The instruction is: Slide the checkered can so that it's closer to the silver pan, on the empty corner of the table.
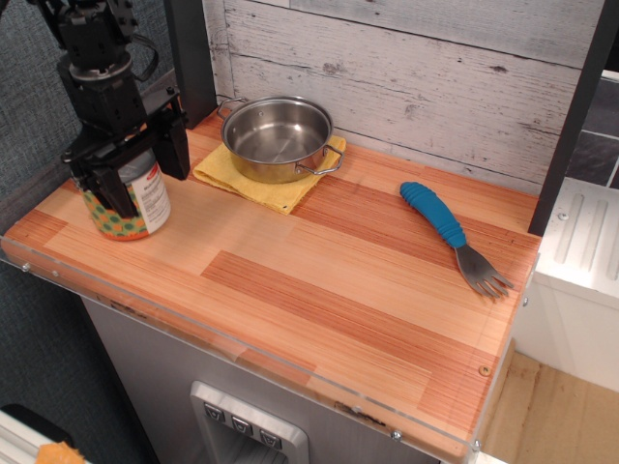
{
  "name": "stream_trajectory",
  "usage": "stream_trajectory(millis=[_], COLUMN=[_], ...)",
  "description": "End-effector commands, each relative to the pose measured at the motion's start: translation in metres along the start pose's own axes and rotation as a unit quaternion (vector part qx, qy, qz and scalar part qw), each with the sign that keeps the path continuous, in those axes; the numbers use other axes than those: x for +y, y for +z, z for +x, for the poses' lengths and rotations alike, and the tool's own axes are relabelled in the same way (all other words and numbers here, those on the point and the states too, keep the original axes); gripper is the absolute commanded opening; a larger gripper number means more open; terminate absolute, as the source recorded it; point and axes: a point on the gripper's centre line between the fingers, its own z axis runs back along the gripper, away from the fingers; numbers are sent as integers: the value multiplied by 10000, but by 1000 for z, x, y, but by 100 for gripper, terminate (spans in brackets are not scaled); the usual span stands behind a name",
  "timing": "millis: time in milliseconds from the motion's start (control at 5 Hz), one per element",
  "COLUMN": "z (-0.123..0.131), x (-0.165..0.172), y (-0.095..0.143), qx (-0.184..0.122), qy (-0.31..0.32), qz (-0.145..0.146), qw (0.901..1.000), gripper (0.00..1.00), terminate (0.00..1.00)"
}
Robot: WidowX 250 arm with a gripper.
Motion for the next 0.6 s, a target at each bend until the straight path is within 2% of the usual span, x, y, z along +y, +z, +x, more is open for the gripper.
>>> stream_trajectory(millis=[0, 400], z=[4, -22], x=[2, -8], y=[27, 46], qx=[-262, -258], qy=[-54, -342], qz=[-110, -319], qw=[9996, 9986], gripper=[100, 100], terminate=[0, 0])
